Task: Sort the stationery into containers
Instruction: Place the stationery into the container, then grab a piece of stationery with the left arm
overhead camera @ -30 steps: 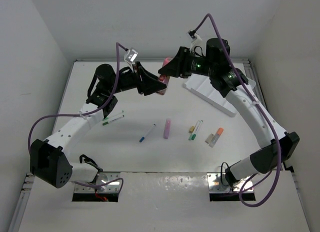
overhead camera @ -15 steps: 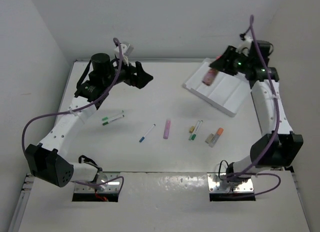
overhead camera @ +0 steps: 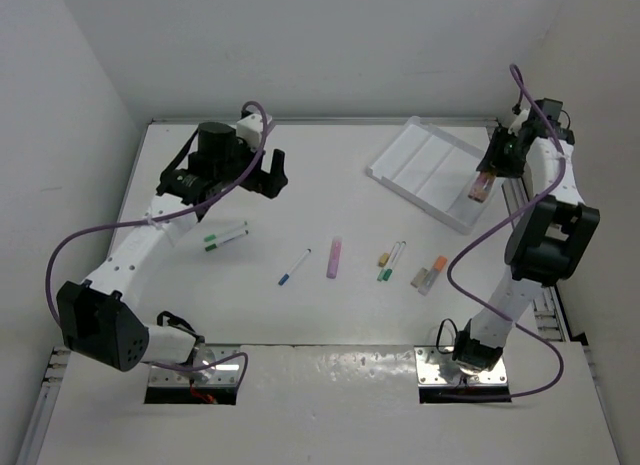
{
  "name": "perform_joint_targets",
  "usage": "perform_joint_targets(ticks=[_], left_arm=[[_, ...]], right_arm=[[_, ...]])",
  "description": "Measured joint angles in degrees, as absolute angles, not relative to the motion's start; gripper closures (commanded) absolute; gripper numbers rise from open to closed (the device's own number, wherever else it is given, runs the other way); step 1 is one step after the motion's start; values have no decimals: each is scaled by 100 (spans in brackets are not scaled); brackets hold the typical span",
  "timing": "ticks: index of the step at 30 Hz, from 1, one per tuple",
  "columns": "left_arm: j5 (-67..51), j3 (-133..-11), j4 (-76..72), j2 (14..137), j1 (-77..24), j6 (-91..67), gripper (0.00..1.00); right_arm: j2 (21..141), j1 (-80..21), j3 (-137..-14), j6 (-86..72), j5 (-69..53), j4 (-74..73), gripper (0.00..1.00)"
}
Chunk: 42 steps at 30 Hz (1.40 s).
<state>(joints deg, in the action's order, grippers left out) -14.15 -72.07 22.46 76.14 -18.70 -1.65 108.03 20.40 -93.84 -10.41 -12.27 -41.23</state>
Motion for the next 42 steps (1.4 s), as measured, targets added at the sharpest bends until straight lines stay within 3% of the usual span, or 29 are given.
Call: perform_joint_targets(ticks=[15, 16, 18, 21, 24, 34, 40, 42], left_arm=[[-1109, -6890, 2471, 7728, -1865, 156, 0], [-1111, -6882, 2473, 7732, -1865, 165, 0], [-1114, -6875, 2475, 7741, -1863, 174, 0], [-1109, -6875, 2480, 7771, -1863, 191, 0], [-928, -6888, 2547, 7870, -1863, 191, 0], [-388, -7352, 3697, 8567, -1319, 1334, 4], [-429, -6882, 4163, 8558, -838, 2689, 19], [-484, -6702, 4305, 8670, -703, 3074, 34]], right_arm=[[11850, 1973, -9701, -773, -617, -4010, 99], [11891, 1973, -9701, -779, -602, -4007, 95], [11966, 1973, -9701, -810, -593, -4005, 67], [12005, 1973, -9701, -836, -596, -4012, 37], [12005, 1973, -9741, -895, -593, -4036, 29], [11977, 1927, -11017, -788, -674, -4818, 27], [11271, 1514, -10600, -532, -1076, -5186, 27], [10812, 1160, -10296, -412, -1234, -5301, 27]])
